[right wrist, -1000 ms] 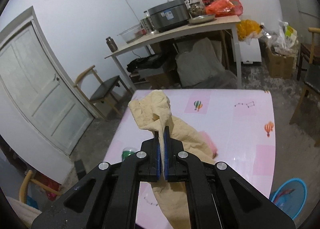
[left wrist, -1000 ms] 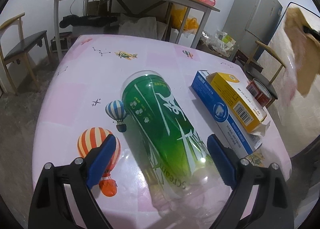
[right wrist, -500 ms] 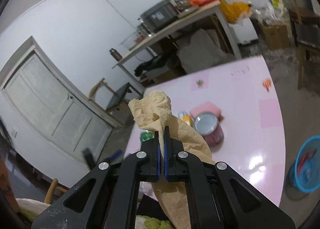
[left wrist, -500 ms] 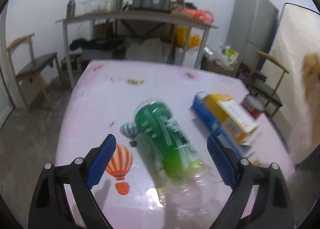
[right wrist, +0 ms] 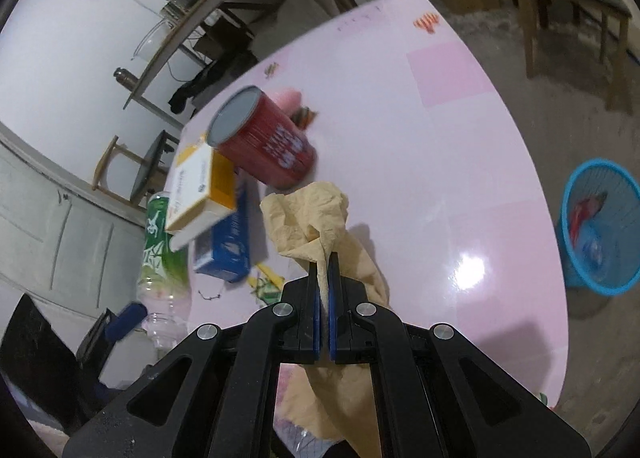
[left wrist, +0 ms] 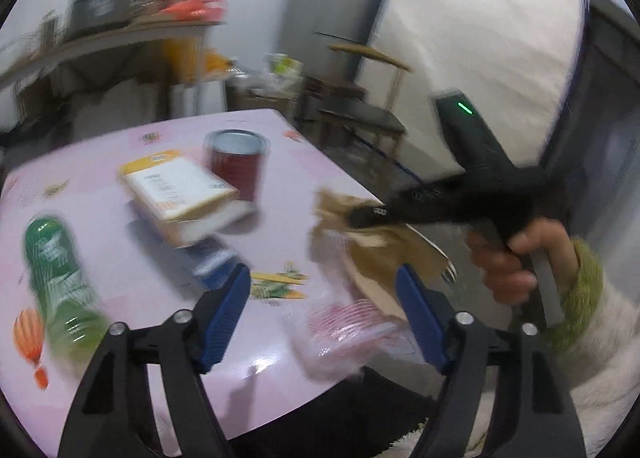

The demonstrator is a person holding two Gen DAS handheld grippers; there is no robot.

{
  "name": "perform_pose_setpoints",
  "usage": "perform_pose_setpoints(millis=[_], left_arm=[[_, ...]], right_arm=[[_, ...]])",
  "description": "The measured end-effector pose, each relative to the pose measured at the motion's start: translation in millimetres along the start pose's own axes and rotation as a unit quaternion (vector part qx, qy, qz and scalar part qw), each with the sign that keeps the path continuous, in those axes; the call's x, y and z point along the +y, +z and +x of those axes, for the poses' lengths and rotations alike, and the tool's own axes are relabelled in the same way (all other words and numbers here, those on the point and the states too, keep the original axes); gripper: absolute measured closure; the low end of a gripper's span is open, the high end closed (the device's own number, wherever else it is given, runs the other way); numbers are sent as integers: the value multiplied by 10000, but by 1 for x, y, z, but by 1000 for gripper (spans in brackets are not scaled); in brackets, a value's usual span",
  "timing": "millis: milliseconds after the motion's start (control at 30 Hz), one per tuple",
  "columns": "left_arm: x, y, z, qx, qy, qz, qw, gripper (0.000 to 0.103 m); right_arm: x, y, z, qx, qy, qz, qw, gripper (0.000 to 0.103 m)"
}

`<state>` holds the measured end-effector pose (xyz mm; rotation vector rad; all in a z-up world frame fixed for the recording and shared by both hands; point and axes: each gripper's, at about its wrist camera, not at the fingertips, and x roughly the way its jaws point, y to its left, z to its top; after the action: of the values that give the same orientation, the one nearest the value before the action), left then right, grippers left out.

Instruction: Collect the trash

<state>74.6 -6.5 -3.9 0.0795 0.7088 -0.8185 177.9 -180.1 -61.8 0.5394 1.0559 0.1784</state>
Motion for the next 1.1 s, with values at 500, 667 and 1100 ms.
perform_pose_setpoints(millis=[500,667,1100], left_arm=[[-13,-28,90,1265,398,542,9897,75],[4,-24,94,1205,572,266,9907,75],[18,-17,83,993,867,78,9912,54]], right_arm=[[-32,16,-22,-472,-370,39,9982,101],[-27,21,-29,-669,-296,-45,9973,101],[-21,10,15,-212,-529,-378,9977,60]])
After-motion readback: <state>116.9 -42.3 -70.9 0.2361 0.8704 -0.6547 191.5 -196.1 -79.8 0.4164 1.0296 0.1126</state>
